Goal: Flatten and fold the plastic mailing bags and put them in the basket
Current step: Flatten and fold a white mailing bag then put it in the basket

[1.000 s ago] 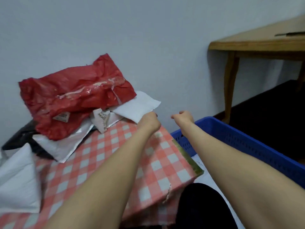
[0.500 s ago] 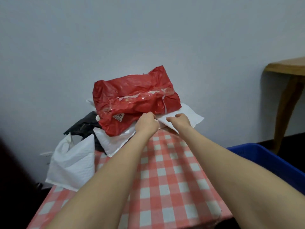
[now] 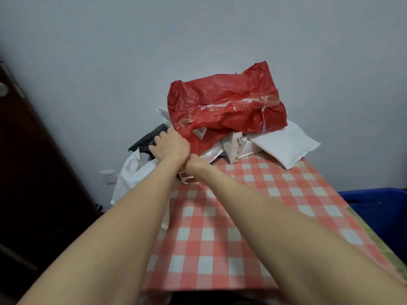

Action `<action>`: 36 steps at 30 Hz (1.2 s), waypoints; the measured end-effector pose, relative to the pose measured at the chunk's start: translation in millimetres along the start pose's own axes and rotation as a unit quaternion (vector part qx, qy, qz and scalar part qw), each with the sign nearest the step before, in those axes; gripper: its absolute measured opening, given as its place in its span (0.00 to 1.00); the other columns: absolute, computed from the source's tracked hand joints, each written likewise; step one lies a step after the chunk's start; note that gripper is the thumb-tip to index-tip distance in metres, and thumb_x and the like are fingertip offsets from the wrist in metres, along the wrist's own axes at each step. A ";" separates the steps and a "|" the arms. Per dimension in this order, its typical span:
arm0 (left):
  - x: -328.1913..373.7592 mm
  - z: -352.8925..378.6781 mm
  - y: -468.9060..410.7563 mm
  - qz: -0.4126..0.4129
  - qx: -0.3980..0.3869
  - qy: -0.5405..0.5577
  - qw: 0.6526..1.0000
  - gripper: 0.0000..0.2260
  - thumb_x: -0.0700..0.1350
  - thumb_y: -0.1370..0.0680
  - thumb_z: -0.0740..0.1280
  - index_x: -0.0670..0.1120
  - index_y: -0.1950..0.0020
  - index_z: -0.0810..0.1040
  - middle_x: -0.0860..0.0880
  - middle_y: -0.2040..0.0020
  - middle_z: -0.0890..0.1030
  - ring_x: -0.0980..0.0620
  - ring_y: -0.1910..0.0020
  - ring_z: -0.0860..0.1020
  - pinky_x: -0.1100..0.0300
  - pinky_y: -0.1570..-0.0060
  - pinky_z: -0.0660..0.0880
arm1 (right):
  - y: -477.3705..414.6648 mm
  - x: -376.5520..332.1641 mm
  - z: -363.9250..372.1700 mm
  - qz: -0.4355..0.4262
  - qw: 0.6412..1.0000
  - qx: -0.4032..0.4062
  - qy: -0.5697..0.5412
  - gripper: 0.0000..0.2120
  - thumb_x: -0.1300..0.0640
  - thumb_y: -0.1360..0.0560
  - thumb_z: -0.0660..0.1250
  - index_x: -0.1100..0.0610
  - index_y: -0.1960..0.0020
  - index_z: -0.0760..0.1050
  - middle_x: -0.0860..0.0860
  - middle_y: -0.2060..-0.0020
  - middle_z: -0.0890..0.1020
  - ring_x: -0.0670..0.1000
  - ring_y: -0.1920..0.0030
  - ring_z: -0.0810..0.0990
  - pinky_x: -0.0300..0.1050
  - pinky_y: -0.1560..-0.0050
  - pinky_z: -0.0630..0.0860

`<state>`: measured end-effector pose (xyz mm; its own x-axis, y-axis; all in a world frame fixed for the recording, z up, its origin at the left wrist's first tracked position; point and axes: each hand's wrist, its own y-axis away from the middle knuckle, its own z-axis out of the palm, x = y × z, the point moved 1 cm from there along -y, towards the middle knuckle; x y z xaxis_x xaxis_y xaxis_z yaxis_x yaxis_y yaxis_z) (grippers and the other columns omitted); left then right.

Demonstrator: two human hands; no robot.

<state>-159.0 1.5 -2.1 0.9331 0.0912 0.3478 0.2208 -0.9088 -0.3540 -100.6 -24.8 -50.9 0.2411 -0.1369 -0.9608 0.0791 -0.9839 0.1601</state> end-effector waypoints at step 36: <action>123.6 32.3 88.1 0.082 -0.213 0.265 0.937 0.21 0.51 0.24 0.60 0.44 0.34 0.73 0.44 0.37 0.76 0.42 0.39 0.74 0.50 0.40 0.73 | 129.7 61.7 -226.7 0.006 0.924 0.368 -0.106 0.05 0.63 0.27 0.61 0.56 0.58 0.73 0.52 0.63 0.71 0.51 0.61 0.67 0.42 0.67 0.60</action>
<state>-15.1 -54.2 -18.4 0.6475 -0.1770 0.7412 -0.1522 -0.9831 -0.1019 143.8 -134.9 -38.1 0.0359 -0.0909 -0.9952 -0.6202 -0.7829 0.0491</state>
